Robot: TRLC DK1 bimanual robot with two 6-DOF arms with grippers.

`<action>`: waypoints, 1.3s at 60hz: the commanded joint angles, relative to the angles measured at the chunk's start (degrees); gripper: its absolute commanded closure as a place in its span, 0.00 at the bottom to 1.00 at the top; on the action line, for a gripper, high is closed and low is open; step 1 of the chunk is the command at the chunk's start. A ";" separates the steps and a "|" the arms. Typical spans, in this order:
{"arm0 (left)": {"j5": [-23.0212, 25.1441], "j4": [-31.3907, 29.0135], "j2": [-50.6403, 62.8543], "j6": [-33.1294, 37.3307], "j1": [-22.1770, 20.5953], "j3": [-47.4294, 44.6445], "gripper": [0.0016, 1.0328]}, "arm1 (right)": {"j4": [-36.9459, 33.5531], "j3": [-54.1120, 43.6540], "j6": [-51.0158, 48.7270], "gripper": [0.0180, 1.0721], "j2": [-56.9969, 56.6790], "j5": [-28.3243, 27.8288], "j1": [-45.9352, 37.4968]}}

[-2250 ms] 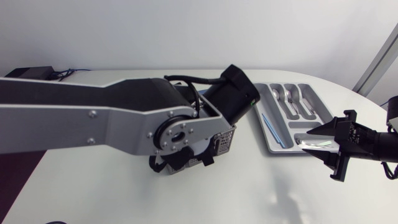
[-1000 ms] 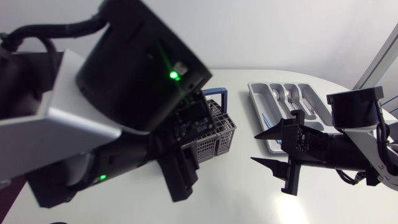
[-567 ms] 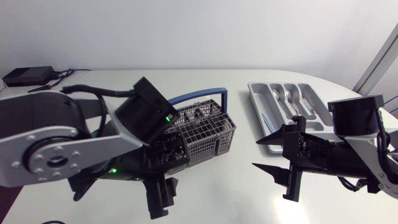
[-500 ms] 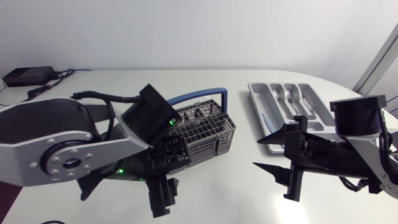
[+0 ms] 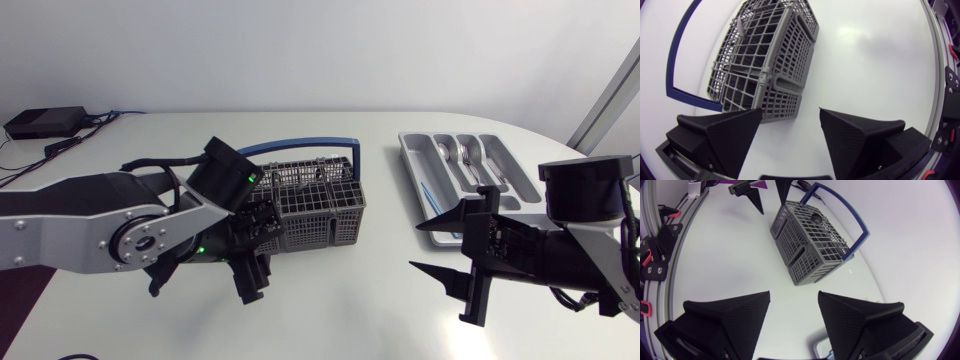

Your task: Unload the cutlery basket into the drawer organizer.

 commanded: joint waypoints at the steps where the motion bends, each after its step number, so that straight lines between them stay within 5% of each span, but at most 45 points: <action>1: -1.00 2.54 1.03 3.11 2.21 -1.24 0.09 | -0.71 -1.80 1.01 0.33 -0.66 0.29 -0.42; 18: -2.93 9.66 1.29 9.96 8.45 -2.47 0.09 | -0.97 -2.24 1.01 0.33 -1.45 0.29 -0.42; 26: -6.01 8.34 -6.97 10.67 2.39 -2.64 0.07 | -1.06 -2.50 1.01 0.33 -1.63 0.29 -0.33; 39: -13.12 4.47 -4.86 7.24 -6.75 5.09 0.06 | -0.71 -1.98 1.72 0.33 -0.84 0.46 -0.06; 78: -22.70 2.27 13.16 -2.52 -12.02 20.56 0.12 | 1.49 0.92 7.34 0.33 4.44 5.65 6.97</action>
